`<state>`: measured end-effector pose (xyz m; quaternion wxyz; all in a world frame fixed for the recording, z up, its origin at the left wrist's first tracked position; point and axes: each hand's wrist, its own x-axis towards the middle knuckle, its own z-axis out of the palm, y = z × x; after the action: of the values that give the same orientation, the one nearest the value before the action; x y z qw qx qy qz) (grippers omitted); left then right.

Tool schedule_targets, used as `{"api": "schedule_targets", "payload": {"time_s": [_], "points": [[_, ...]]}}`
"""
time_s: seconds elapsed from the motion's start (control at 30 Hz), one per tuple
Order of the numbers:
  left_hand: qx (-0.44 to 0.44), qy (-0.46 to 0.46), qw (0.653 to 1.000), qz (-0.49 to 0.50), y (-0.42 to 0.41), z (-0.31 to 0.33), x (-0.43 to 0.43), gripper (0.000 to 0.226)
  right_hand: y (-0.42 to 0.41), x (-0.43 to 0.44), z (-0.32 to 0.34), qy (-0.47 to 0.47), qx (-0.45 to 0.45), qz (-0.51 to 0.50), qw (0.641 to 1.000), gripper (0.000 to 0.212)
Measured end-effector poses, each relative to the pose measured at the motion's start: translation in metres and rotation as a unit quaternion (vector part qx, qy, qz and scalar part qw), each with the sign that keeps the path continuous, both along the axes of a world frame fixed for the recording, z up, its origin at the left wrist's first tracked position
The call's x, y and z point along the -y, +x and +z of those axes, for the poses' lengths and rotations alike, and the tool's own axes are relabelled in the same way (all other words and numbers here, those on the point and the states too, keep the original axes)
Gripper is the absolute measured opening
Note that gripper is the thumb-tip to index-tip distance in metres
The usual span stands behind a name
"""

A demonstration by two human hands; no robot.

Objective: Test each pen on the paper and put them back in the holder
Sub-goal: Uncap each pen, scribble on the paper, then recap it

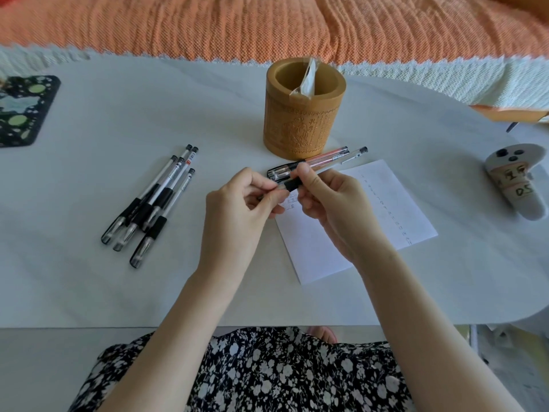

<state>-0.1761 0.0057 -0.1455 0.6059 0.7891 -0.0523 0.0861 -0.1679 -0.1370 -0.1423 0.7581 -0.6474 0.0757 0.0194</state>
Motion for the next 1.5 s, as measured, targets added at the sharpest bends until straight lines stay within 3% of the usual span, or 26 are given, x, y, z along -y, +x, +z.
{"api": "schedule_targets", "payload": {"time_s": [0.1, 0.2, 0.37, 0.67, 0.83, 0.97, 1.5], "points": [[0.012, 0.035, 0.999, 0.015, 0.007, -0.002, 0.001, 0.013, 0.005, 0.006, 0.003, 0.018, -0.009, 0.011, 1.0, 0.034], [0.017, 0.07, 0.997, 0.02, 0.012, -0.003, 0.003, 0.013, 0.012, 0.009, 0.004, -0.062, -0.012, -0.024, 0.998, 0.022], [0.024, 0.134, 0.989, 0.048, 0.017, -0.005, -0.007, 0.016, 0.03, 0.007, -0.001, -0.1, -0.04, -0.112, 0.988, 0.03], [0.026, 0.197, 0.977, 0.077, 0.011, -0.006, -0.029, 0.011, 0.031, 0.003, -0.001, -0.147, -0.035, -0.113, 0.982, 0.035], [0.051, 0.297, 0.944, 0.132, 0.009, -0.008, -0.048, 0.016, 0.023, 0.005, 0.003, -0.167, -0.027, -0.096, 0.981, 0.031], [0.018, 0.344, 0.926, 0.152, 0.011, -0.01, -0.06, 0.019, 0.016, 0.004, 0.005, -0.19, -0.005, -0.084, 0.978, 0.027], [0.017, 0.317, 0.934, 0.167, 0.011, -0.004, -0.059, 0.034, 0.007, -0.002, 0.004, -0.217, 0.015, -0.042, 0.975, 0.026]]}}
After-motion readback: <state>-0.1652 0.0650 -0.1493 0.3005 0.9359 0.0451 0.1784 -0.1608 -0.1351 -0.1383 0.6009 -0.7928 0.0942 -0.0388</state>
